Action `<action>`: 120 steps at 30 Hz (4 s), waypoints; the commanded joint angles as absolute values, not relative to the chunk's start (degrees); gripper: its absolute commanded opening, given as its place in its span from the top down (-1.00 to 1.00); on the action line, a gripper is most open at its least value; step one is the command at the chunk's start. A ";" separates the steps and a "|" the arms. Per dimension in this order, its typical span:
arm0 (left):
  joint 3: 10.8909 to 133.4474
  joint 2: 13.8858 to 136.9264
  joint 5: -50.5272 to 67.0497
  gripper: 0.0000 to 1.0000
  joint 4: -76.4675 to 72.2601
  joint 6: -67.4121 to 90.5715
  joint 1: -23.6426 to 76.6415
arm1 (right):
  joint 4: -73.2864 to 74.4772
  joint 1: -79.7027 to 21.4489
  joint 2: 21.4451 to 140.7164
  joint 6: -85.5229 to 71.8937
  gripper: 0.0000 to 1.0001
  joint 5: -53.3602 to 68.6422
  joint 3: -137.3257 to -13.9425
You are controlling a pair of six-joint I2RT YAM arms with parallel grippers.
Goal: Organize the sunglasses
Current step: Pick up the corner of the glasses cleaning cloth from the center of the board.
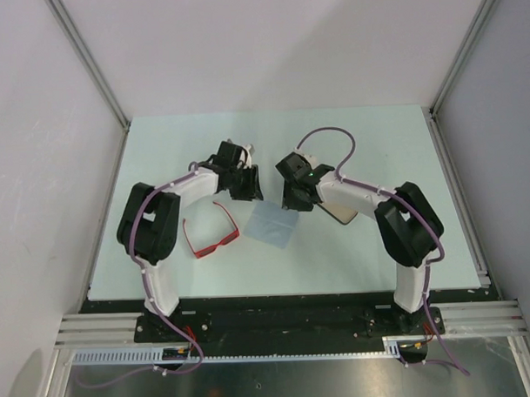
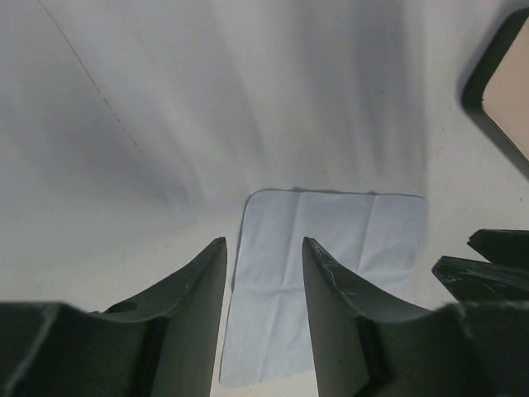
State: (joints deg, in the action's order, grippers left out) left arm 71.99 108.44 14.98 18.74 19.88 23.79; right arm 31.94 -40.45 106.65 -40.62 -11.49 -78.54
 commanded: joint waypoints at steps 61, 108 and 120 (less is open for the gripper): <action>77.08 118.04 11.52 0.49 23.47 17.14 27.95 | 27.60 -37.97 116.46 -39.64 0.60 -8.35 -78.13; 72.78 108.20 13.01 0.99 23.90 15.47 28.04 | 30.50 -42.97 106.70 -36.56 1.00 -9.06 -78.13; 71.19 106.53 12.31 0.99 23.82 13.54 28.56 | 31.90 -45.35 107.58 -37.53 1.00 -6.59 -78.13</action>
